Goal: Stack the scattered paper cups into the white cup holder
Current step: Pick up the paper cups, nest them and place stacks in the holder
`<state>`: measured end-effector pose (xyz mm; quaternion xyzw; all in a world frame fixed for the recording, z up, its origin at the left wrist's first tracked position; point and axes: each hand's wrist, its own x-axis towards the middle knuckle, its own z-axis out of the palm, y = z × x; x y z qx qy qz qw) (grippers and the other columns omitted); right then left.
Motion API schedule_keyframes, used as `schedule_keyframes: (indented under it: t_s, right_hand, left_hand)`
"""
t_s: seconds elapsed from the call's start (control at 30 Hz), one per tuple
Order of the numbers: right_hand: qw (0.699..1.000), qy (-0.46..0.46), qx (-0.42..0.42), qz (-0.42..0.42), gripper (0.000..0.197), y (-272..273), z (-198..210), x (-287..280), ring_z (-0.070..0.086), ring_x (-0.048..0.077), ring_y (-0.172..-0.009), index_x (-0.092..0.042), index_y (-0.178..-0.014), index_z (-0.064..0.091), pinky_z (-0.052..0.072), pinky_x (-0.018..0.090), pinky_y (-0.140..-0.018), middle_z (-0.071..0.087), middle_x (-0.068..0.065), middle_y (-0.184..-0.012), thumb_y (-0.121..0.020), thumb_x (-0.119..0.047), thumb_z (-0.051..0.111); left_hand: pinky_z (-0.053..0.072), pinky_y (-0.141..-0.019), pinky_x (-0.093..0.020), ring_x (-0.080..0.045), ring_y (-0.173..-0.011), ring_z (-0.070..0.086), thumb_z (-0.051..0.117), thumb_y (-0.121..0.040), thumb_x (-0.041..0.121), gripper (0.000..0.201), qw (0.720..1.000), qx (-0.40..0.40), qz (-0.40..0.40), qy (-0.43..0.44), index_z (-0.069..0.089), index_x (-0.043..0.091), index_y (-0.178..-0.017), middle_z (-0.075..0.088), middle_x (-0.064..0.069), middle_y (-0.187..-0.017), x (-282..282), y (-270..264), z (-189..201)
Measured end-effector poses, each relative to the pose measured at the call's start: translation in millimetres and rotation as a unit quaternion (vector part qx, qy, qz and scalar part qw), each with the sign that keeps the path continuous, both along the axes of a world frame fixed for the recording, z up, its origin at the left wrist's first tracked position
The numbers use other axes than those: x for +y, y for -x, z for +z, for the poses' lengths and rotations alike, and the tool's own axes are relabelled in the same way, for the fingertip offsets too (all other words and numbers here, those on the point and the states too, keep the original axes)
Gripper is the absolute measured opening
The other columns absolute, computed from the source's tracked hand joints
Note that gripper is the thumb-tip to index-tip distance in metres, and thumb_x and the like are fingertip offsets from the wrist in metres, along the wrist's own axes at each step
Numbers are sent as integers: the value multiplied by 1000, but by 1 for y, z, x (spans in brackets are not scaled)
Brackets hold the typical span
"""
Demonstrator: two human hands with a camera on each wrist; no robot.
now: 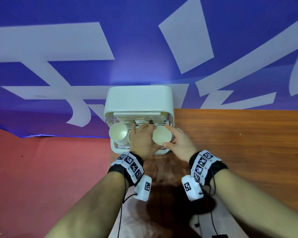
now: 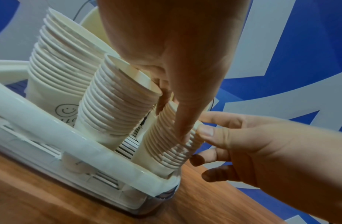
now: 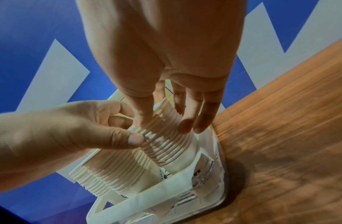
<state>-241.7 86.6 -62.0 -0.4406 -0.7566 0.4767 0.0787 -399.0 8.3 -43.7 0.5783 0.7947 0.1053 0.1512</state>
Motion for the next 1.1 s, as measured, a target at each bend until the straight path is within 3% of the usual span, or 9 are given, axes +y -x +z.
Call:
schedule_keyframes:
  t_s: [0.2, 0.33, 0.47, 0.6, 0.7, 0.9, 1.0, 1.1]
  right_hand:
    - [1000, -13, -17, 2, 73, 0, 1, -3, 53, 19, -118, -33, -147, 35, 44, 41, -103, 45, -4, -141, -83, -28, 71]
    - [998, -23, -56, 20, 74, 1, 5, -1, 49, 20, -121, -32, -149, 31, 42, 37, -103, 45, 0, -140, -85, -32, 69]
    - [993, -41, -104, 46, 74, 3, 19, 1, 49, 23, -116, -30, -150, 28, 39, 30, -95, 48, 6, -130, -87, -34, 65]
    - [981, -111, -142, 70, 65, 3, 34, -2, 44, 27, -121, -32, -147, 31, 40, 39, -101, 47, 6, -134, -89, -34, 60]
    - [971, -162, -152, 93, 61, 5, 43, -8, 37, 25, -129, -31, -146, 34, 38, 39, -106, 42, 4, -143, -89, -31, 57]
    - [949, -228, -163, 146, 59, 19, 52, -25, 38, 22, -129, -31, -145, 34, 42, 41, -102, 44, -2, -140, -90, -27, 55]
    - [929, -245, -200, 193, 68, 27, 53, -34, 41, 22, -127, -35, -150, 19, 48, 41, -92, 45, -2, -136, -92, -23, 52]
    - [913, -228, -246, 231, 81, 34, 54, -38, 56, 25, -97, -42, -151, -4, 50, 35, -67, 56, 3, -116, -92, -14, 45]
  left_hand:
    - [5, -118, -50, -14, -134, 38, 71, -69, 59, 72, 1000, 3, -1, 19, 49, 24, -128, 58, 8, -127, 0, -2, 6]
    - [12, -116, -54, -16, -136, 37, 66, -72, 60, 68, 998, 4, -30, 48, 48, 32, -132, 56, 7, -132, 1, 1, 14]
    - [25, -111, -47, -22, -123, 46, 69, -74, 42, 59, 999, -12, -30, -3, 54, 27, -129, 59, 1, -124, -12, 7, 25]
    - [41, -97, -39, -24, -113, 52, 67, -75, 24, 44, 997, -49, 6, -68, 64, 19, -119, 61, 0, -118, -28, 21, 36]
    - [42, -96, -39, -22, -116, 49, 64, -80, 23, 40, 997, -49, 18, -61, 62, 23, -119, 57, 3, -121, -44, 39, 42]
    - [40, -92, -42, -20, -123, 44, 63, -83, 27, 49, 996, -29, 72, -40, 52, 29, -130, 53, 5, -127, -69, 64, 43]
    - [38, -95, -43, -21, -125, 42, 60, -85, 25, 48, 997, -36, 68, -15, 50, 29, -132, 50, 4, -131, -77, 72, 40]
    - [38, -97, -45, -22, -125, 42, 59, -87, 28, 48, 997, -46, 63, -3, 48, 28, -133, 49, 3, -132, -86, 78, 38]
